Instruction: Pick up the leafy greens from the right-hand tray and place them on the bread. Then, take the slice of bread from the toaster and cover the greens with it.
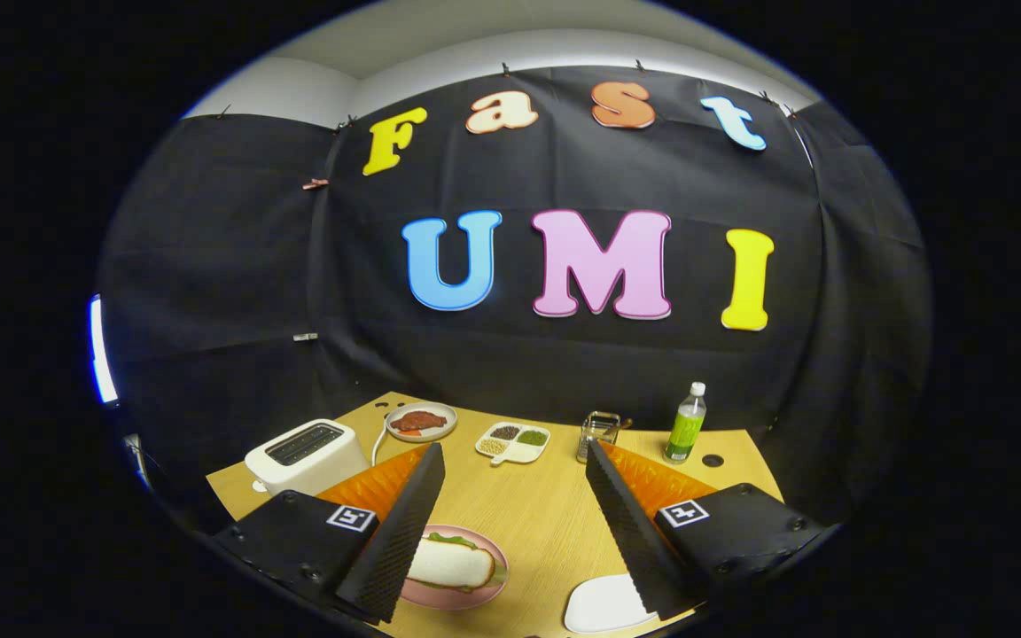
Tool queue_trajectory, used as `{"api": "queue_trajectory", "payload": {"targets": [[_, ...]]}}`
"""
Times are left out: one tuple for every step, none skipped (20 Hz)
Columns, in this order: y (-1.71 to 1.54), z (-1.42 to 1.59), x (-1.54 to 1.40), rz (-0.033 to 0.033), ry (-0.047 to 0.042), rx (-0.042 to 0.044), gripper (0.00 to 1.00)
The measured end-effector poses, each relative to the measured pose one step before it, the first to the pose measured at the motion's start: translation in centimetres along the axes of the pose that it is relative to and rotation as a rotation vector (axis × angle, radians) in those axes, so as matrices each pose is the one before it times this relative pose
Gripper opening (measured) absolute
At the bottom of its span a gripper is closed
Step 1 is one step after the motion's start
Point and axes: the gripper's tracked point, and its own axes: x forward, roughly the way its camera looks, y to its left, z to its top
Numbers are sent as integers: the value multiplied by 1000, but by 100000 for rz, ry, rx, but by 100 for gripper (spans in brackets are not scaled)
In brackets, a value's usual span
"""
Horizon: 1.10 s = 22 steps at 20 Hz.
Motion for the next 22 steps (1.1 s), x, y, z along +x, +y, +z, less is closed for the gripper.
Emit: {"api": "queue_trajectory", "payload": {"targets": [[354, 1179, -728, 1116, -2484, -1815, 100], [83, 1349, -539, 1026, -3084, -2405, 100], [-10, 937, -477, 671, -1827, -1469, 99], [104, 1130, -426, 468, -2125, -1687, 99], [150, 972, -475, 298, -1521, -1478, 98], [0, 575, -428, -100, -676, -1067, 98], [74, 398, -319, 36, 527, -402, 98], [117, 147, -493, 494, 319, -122, 98], [31, 210, -433, 162, 250, -820, 98], [-355, 208, -460, -775, -602, -1374, 98], [-342, 132, -391, -1055, -772, -1706, 98], [-291, 60, -419, -1134, -375, -1846, 98], [-314, 27, -385, -1622, -291, -2031, 97], [-284, 48, -246, -1296, -22, -1799, 97], [-217, 53, -4, -1450, -206, -1705, 97], [-174, -70, 18, -1015, 185, -1858, 97], [-188, -79, 61, -946, 274, -1750, 97], [-128, -3, 28, -508, 212, -713, 98], [-56, -134, 104, -270, 171, 184, 97], [-70, -138, 77, -9, 461, 627, 97], [-174, -221, 109, -274, 570, 467, 97], [-157, -194, 71, -230, 294, 0, 97]]}}
